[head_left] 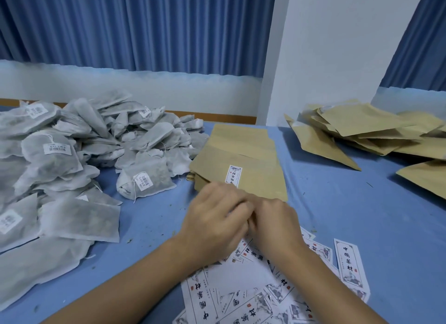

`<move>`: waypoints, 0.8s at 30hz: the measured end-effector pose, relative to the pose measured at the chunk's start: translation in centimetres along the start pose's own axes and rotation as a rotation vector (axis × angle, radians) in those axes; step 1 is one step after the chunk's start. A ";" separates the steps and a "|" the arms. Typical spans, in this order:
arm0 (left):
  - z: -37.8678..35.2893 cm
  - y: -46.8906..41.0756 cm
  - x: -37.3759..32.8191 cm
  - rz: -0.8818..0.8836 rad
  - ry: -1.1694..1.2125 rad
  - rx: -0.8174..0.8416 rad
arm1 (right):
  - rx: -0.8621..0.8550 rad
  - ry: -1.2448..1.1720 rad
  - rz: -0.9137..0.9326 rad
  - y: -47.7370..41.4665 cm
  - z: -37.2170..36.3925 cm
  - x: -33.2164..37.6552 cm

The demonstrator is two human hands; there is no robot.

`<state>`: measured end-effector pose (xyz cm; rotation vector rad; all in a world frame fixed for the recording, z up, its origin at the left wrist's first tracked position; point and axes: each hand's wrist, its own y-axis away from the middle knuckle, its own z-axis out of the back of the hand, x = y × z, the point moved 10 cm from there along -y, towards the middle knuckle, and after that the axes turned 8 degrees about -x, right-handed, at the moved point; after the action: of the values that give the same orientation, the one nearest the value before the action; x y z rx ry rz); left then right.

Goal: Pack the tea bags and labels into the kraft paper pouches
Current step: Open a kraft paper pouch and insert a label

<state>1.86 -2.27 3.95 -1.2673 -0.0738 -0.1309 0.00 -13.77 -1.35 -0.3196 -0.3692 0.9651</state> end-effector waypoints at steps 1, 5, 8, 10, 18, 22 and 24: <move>-0.8 0.1 -0.5 0.008 0.019 0.067 | 0.009 0.007 -0.021 0.0 0.0 -0.1; -2.3 0.2 -1.4 0.053 0.040 0.203 | -0.104 -0.117 -0.095 0.1 0.9 -1.2; -1.9 0.0 -2.3 0.001 0.063 0.203 | -0.183 -0.225 -0.181 0.0 1.3 -2.6; -1.7 -0.1 -2.2 -0.007 0.033 0.190 | -0.230 -0.228 -0.192 0.0 1.8 -3.1; -6.3 2.7 0.0 0.288 -0.217 0.653 | -0.186 -0.230 -0.177 0.0 1.2 -3.3; -10.7 2.4 3.7 0.505 -0.228 0.864 | -0.237 -0.229 -0.105 -0.4 1.6 -2.6; -12.5 1.1 5.4 0.529 -0.208 0.868 | -0.395 -0.270 -0.046 -0.4 3.6 -2.6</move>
<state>7.18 -14.17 -0.13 -0.3965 0.0290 0.4533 -2.65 -15.77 1.63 -0.5386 -0.8150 0.8887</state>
